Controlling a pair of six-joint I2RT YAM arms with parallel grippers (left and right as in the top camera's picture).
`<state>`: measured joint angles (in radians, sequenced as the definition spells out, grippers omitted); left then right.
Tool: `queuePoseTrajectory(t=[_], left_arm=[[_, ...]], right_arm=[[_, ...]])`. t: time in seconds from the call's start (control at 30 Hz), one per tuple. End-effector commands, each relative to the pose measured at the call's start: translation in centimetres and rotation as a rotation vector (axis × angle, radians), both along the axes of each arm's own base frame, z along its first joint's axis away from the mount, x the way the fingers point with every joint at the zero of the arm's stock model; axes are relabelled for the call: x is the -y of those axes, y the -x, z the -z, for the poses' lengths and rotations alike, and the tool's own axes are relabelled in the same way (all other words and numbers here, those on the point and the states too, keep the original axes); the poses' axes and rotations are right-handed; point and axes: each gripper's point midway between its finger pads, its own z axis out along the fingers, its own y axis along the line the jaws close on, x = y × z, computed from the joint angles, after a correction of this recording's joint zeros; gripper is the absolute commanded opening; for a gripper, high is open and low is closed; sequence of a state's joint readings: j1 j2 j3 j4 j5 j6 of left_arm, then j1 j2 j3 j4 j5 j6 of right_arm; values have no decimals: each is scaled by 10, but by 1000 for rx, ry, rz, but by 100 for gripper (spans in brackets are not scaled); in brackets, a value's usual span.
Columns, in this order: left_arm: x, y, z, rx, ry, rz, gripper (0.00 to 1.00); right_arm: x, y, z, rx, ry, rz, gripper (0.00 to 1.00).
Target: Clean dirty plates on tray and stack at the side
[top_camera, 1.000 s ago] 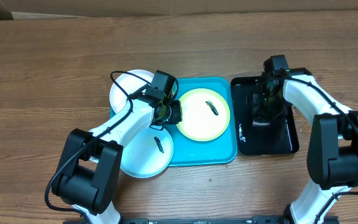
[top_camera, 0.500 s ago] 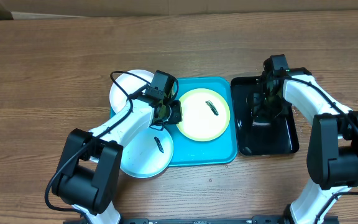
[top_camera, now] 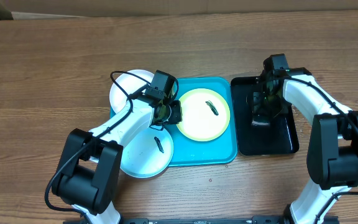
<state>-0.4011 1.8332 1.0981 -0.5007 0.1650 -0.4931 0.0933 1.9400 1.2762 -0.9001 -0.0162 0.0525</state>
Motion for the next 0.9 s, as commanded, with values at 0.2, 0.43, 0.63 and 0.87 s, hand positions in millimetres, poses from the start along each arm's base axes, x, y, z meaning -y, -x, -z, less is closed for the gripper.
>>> queuePoseTrajectory(t=[0.2,0.43,0.63,0.87], left_arm=[[-1,5,7,-21,-3,18,25],[-2,6,7,-25,-5,18,25],[-2,6,7,-23,-7,17,25],[-6,4,8,-16,-33,8,20]], right_arm=[[-5,-18,-26,68,-20,-1,53],[-5,-15,-25,57,-20,-1,40],[-5,-13,-24,49,-19,-1,11],[-6,-21,-51,90,-23,-1,4]])
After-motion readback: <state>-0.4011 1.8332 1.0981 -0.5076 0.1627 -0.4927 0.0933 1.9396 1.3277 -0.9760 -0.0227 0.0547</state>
